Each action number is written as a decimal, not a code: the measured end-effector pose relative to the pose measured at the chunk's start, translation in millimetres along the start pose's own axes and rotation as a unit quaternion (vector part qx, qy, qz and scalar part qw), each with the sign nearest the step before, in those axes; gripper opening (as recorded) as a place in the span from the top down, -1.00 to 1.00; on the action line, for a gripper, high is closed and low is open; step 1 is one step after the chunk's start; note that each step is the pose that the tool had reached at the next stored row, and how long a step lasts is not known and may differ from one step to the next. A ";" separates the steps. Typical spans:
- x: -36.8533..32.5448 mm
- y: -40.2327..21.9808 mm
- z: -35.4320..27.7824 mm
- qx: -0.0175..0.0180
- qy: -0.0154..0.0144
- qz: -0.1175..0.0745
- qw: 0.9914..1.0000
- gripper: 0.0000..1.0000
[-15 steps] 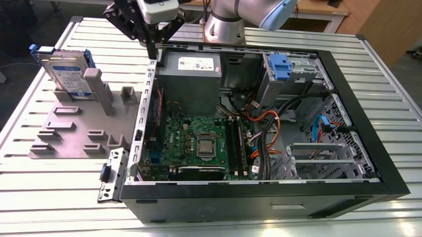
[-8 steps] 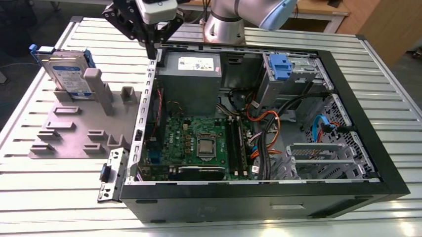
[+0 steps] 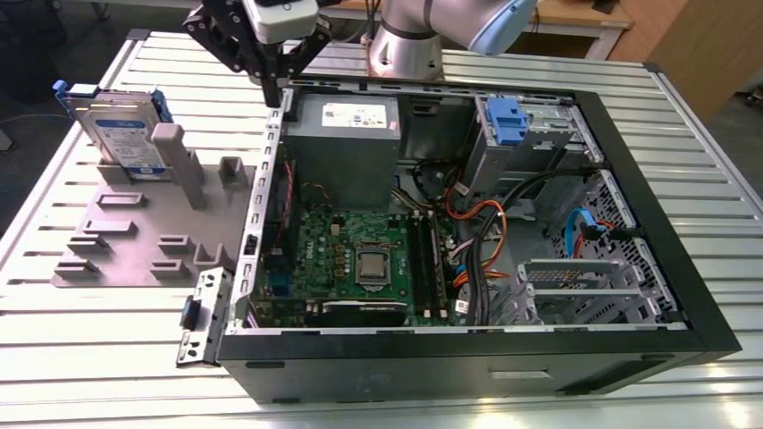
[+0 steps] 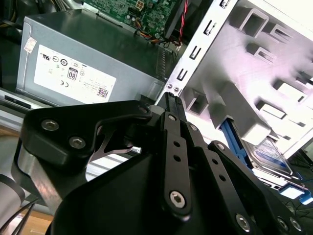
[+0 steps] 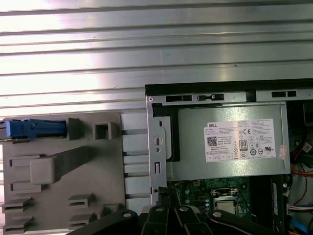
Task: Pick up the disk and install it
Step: 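Reach for the disk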
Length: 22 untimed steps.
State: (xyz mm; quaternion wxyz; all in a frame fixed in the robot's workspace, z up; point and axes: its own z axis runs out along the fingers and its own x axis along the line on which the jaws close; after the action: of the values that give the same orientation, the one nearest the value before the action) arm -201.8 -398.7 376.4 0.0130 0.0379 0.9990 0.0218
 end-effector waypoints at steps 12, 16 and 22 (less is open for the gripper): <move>3.1 -0.4 4.5 0.000 0.000 0.000 1.000 0.79; 3.3 -0.5 5.8 0.000 0.000 0.000 1.000 0.79; 3.3 -0.5 6.2 0.000 0.000 0.000 1.000 0.79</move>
State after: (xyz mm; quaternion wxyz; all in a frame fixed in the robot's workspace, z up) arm -205.0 -398.7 370.2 0.0128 0.0379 0.9990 0.0218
